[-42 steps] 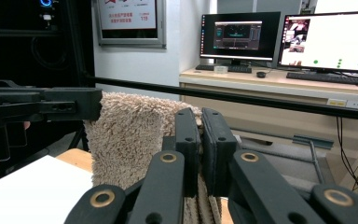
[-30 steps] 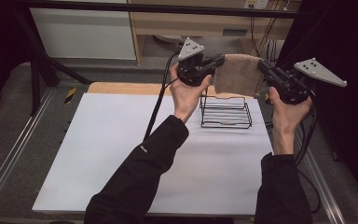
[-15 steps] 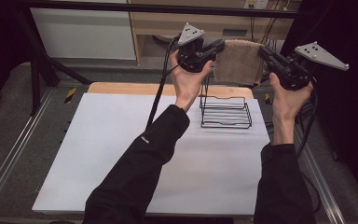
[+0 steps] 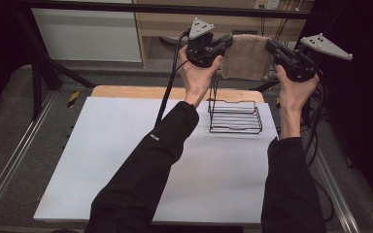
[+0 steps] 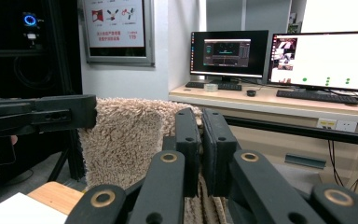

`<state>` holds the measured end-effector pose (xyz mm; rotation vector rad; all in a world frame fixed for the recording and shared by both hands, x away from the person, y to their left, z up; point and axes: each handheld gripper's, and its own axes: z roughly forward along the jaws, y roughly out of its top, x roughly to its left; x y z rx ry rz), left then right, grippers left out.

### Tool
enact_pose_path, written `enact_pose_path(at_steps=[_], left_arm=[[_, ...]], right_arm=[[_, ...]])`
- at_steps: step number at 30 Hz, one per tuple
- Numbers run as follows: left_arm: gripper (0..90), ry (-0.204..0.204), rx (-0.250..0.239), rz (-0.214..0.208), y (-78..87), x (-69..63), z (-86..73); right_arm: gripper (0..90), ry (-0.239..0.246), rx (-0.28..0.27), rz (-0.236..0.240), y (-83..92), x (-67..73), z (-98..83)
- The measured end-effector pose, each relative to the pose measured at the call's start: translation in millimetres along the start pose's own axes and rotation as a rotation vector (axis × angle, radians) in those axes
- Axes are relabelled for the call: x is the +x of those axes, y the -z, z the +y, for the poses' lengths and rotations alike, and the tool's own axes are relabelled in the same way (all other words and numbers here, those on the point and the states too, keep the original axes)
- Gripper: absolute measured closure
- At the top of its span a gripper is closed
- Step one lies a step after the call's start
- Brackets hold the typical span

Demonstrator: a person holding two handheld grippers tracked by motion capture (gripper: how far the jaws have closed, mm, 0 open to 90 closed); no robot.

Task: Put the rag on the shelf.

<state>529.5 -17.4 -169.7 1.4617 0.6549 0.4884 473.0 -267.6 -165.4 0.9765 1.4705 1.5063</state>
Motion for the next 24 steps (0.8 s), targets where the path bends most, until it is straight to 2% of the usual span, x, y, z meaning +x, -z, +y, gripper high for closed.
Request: enact_pose_path(at_steps=[1,10,13,18,24], left_arm=[[85.6,0.010,-0.003,-0.003,-1.0,1.6,-0.2],[85.6,-0.014,0.008,0.014,-10.7,9.3,-7.1],[85.6,-0.003,0.018,0.012,-13.1,13.7,-9.9],[85.6,-0.027,0.030,0.017,-15.2,15.6,-14.4],[85.6,-0.040,0.058,0.003,-16.5,15.8,-22.0]], right_arm=[[86.2,0.000,-0.001,-0.001,-1.5,-0.7,-0.4],[86.2,0.000,0.010,-0.003,-16.7,-8.6,-5.1],[86.2,-0.008,0.021,-0.002,-21.5,-10.7,-9.6],[86.2,-0.001,0.030,0.003,-25.7,-13.0,-15.5],[86.2,0.004,0.056,0.002,-27.1,-17.3,-23.7]])
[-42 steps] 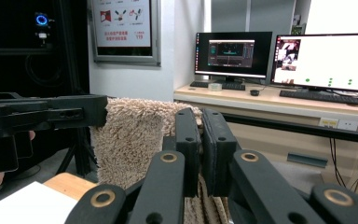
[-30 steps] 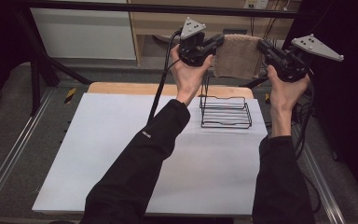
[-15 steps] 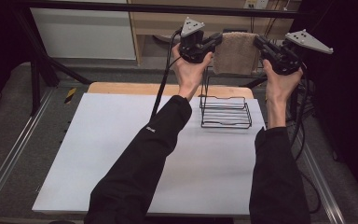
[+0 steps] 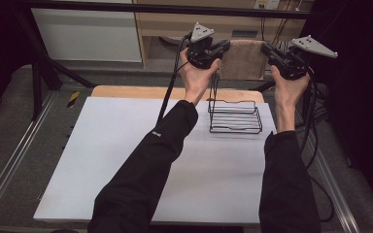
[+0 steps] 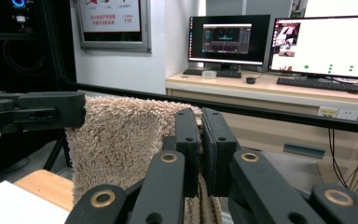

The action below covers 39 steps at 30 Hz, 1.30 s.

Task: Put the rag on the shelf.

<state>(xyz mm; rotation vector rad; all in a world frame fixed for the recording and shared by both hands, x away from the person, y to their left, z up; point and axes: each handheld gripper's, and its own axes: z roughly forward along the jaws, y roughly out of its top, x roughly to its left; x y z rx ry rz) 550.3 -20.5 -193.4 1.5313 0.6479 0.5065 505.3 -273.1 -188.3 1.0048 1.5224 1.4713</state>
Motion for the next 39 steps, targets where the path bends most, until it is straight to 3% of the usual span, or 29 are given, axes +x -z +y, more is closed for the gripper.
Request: enact_pose_path(at_steps=[14,23,31,39], left_arm=[[85.6,-0.019,0.054,-0.049,-2.9,-11.6,-20.1],[85.6,-0.024,0.073,-0.064,-4.6,-18.6,-26.0],[85.6,-0.049,0.091,-0.068,8.0,-22.3,-28.3],[85.6,-0.053,0.109,-0.087,4.5,-26.1,-33.6]], right_arm=[[86.1,-0.003,0.045,-0.002,11.5,-8.6,-23.1],[86.0,-0.009,0.057,-0.004,19.7,-13.6,-28.3],[86.0,-0.017,0.041,0.011,26.3,-4.2,-35.0],[86.0,-0.009,0.053,-0.002,32.1,-7.3,-40.4]])
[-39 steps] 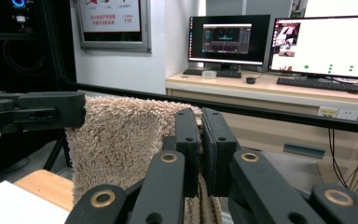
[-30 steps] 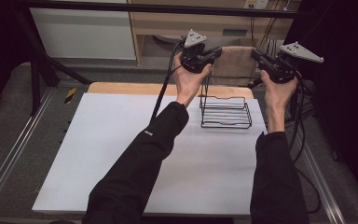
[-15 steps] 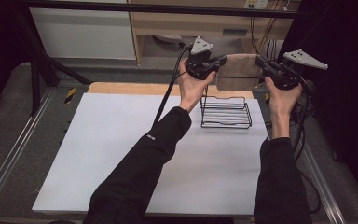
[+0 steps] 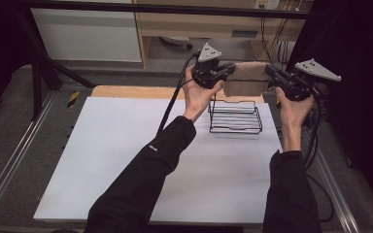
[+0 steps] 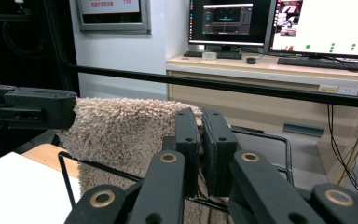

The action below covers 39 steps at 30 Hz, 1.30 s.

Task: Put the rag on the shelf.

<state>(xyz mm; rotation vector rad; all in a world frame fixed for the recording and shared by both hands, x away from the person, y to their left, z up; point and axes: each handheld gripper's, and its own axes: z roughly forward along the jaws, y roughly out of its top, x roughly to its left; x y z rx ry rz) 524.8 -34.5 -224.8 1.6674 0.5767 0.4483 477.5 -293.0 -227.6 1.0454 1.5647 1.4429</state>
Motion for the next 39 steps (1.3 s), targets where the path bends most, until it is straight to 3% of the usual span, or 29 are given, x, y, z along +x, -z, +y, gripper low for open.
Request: enact_pose_path(at_steps=[10,28,33,39], left_arm=[[85.1,-0.029,0.039,-0.016,-1.7,-7.4,-7.5],[80.2,-0.041,0.120,-0.042,4.9,-14.6,-19.3],[76.3,-0.030,0.127,-0.057,13.0,-13.1,-13.9],[74.7,-0.022,0.132,-0.042,20.0,-6.5,6.4]], right_arm=[[85.6,0.007,0.010,0.011,8.0,-2.1,-7.4],[84.5,0.022,0.072,0.060,21.4,2.6,-29.6],[84.4,0.027,0.076,0.065,22.7,1.8,-33.3],[84.4,0.034,0.079,0.072,23.2,1.2,-35.2]])
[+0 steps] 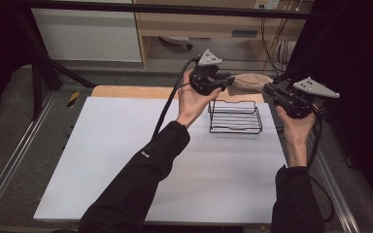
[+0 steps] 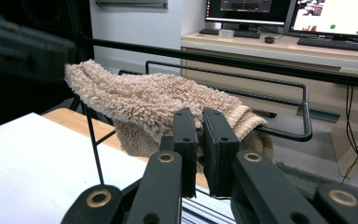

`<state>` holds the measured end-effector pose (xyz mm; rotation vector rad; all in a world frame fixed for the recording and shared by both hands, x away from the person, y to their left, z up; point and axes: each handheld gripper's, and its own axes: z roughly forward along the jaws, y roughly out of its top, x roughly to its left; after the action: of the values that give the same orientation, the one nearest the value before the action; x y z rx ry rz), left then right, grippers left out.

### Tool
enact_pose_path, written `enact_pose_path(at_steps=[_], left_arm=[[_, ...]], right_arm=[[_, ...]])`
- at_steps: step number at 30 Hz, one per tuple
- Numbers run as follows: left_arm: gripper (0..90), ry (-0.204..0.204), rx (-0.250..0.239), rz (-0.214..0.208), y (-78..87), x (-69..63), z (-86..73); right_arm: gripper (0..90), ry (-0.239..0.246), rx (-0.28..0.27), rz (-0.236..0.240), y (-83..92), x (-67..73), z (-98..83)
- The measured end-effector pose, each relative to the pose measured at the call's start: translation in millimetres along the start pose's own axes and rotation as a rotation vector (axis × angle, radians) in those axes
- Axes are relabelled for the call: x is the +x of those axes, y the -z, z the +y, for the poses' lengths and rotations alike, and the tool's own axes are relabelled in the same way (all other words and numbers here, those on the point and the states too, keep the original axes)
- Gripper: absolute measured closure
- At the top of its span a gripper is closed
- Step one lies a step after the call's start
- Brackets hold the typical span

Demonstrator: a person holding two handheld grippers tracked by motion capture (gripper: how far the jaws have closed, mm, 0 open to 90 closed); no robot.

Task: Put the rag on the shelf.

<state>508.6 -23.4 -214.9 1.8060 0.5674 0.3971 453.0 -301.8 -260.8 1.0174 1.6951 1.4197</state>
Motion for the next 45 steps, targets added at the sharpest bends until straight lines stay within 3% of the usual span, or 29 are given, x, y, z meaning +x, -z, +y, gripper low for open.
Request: enact_pose_path(at_steps=[3,5,14,25,29,33,38,45], left_arm=[[77.9,0.026,0.000,-0.006,-1.7,0.9,7.7],[82.7,0.037,0.028,-0.029,-7.5,-1.7,8.5],[88.8,-0.010,0.112,-0.051,-23.4,-11.9,-4.5],[89.4,-0.030,0.141,-0.033,-30.9,-10.6,-17.8],[89.6,-0.037,0.151,-0.029,-33.4,-10.2,-22.5],[89.7,-0.039,0.145,-0.026,-34.7,-9.2,-26.7],[89.4,-0.029,0.144,-0.022,-37.7,-4.5,-31.7],[86.1,-0.016,0.136,-0.035,-36.2,-2.4,-36.0]], right_arm=[[84.4,0.007,0.002,0.003,0.1,0.2,-0.1],[84.3,0.009,0.001,0.003,0.4,-0.2,-0.8],[81.7,0.009,0.014,0.020,2.2,-2.4,-3.7],[67.1,0.020,0.002,0.051,11.5,4.3,6.0],[77.5,0.005,0.019,0.073,6.8,8.8,9.4],[88.0,-0.033,0.076,0.032,-5.3,6.4,-0.8],[89.0,-0.048,0.100,-0.003,-16.2,1.6,-15.5],[85.6,-0.048,0.077,0.005,-10.5,0.7,-14.4]])
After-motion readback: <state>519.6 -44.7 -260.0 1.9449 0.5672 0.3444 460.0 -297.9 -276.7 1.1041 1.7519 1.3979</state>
